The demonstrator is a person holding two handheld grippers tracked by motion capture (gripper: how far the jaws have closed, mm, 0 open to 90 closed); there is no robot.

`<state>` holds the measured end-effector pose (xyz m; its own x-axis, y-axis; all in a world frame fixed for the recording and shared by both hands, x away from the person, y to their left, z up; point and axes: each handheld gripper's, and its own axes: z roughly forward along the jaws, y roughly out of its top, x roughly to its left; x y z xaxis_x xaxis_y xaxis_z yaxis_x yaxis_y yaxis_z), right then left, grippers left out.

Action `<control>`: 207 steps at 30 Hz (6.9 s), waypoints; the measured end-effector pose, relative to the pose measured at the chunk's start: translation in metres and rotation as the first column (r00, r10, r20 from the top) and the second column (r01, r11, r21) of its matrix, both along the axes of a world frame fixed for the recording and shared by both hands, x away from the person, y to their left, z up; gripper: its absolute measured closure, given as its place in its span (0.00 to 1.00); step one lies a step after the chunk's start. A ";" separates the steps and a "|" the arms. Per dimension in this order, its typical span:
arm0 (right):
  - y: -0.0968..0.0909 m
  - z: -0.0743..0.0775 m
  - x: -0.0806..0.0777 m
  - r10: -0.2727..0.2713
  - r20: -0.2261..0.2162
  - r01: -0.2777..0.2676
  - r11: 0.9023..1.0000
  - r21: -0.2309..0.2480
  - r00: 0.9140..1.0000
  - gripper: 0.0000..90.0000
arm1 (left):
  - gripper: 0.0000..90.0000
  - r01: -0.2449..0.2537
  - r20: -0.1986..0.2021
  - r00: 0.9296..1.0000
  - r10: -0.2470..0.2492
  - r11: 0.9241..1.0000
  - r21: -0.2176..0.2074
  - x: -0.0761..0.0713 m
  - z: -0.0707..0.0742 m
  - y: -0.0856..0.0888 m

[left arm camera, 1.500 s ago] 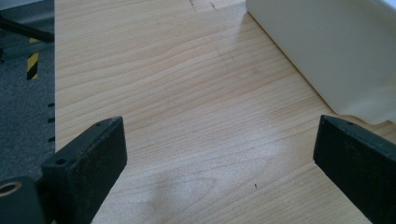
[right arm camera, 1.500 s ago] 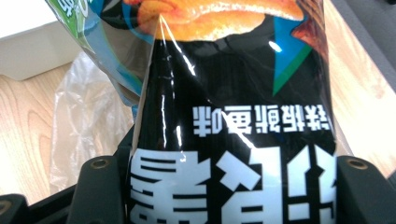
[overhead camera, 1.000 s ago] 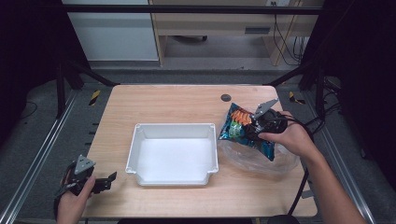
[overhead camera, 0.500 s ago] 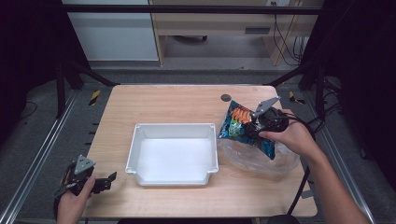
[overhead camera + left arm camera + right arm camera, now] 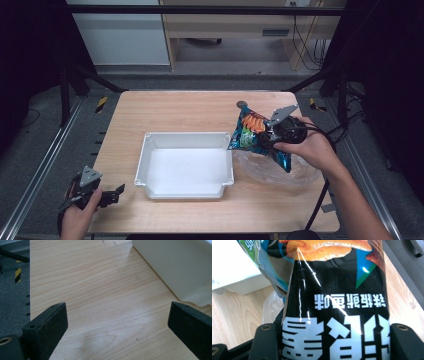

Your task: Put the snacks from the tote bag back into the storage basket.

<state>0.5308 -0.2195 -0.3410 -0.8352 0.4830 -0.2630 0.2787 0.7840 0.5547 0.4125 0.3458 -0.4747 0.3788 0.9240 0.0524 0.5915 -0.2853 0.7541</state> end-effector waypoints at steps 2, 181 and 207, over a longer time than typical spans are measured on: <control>0.006 0.003 -0.002 0.007 0.008 -0.007 1.000 0.002 1.000 0.43 | 0.03 0.000 0.000 1.000 0.000 1.000 0.001 0.000 0.000 0.000; 0.224 -0.054 -0.011 0.344 -0.094 -0.349 0.936 -0.047 0.934 0.43 | 0.03 0.009 0.011 1.000 -0.008 1.000 -0.014 -0.002 0.001 0.004; 0.233 -0.069 -0.007 0.343 -0.132 -0.355 0.932 -0.075 0.930 0.43 | 0.03 0.005 0.011 1.000 -0.005 1.000 -0.018 -0.002 0.001 0.005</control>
<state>0.5239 0.0134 -0.4099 -0.9736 0.1330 -0.1858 0.0353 0.8909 0.4529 0.4106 0.3504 -0.4735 0.3830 0.9229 0.0402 0.5821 -0.2749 0.7652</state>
